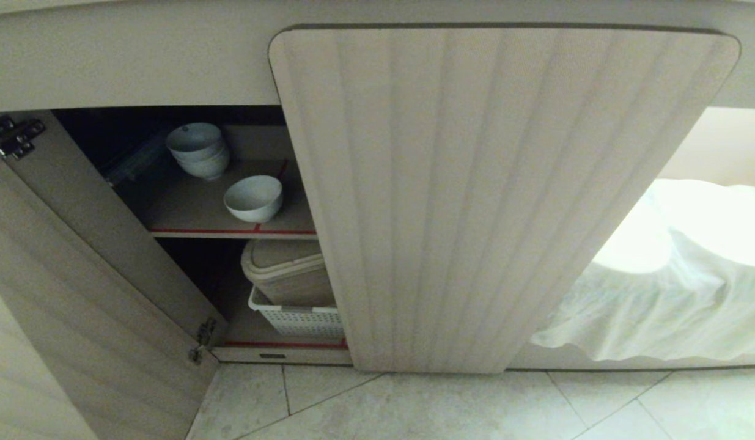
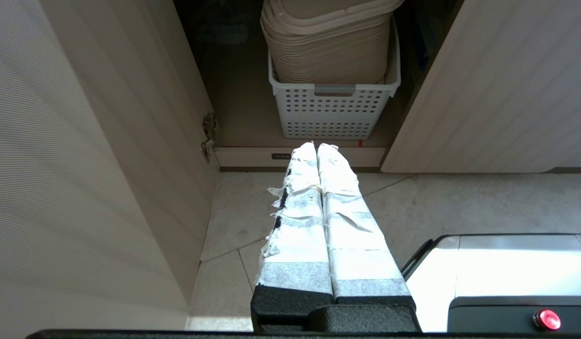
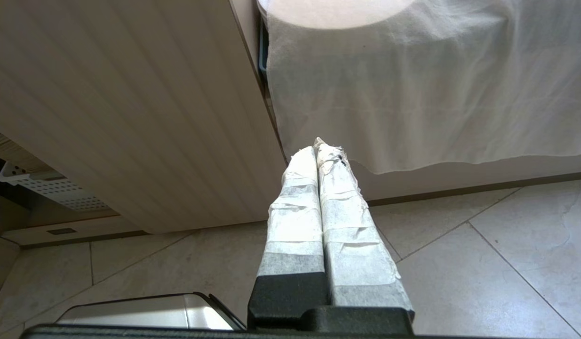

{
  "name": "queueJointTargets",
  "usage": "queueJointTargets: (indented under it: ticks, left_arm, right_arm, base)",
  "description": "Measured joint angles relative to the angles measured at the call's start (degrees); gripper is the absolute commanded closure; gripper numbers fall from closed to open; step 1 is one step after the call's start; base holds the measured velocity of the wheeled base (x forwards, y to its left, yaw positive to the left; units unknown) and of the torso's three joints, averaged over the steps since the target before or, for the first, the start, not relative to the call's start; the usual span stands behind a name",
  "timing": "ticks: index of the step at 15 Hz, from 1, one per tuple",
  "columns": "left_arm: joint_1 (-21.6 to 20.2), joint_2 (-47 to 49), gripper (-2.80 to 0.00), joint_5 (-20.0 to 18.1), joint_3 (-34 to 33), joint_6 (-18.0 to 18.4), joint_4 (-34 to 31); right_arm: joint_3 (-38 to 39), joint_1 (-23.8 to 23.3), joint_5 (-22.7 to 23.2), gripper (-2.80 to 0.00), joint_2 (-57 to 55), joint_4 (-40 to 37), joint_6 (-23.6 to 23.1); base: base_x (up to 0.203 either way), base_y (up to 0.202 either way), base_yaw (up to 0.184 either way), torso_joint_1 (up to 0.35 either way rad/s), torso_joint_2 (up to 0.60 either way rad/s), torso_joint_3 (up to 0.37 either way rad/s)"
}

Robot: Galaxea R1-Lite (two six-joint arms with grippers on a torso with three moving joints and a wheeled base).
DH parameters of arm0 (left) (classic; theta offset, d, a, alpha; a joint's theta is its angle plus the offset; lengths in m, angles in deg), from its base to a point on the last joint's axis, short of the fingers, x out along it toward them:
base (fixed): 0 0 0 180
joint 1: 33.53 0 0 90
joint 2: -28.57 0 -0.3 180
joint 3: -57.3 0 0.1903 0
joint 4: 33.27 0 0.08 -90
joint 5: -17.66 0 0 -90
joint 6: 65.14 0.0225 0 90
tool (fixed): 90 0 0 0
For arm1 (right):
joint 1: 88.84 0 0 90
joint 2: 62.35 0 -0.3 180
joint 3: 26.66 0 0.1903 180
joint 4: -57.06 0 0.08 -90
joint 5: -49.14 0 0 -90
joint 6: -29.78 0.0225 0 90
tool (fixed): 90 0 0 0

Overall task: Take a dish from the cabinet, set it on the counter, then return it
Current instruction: Take the bowl from the cabinet

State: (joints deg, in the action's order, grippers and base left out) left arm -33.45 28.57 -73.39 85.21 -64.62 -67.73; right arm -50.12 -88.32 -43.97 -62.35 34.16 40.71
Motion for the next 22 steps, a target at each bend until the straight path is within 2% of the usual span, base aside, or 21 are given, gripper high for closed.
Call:
queueJointTargets:
  ticks: [22]
  left_arm:
    - [0.0,0.0,0.0,-0.01,-0.09,0.22,0.09]
  right_arm:
    - [0.0,0.0,0.02,0.0,0.0,0.02,0.0]
  base:
    - [0.0,0.0,0.0,0.0,0.0,0.0]
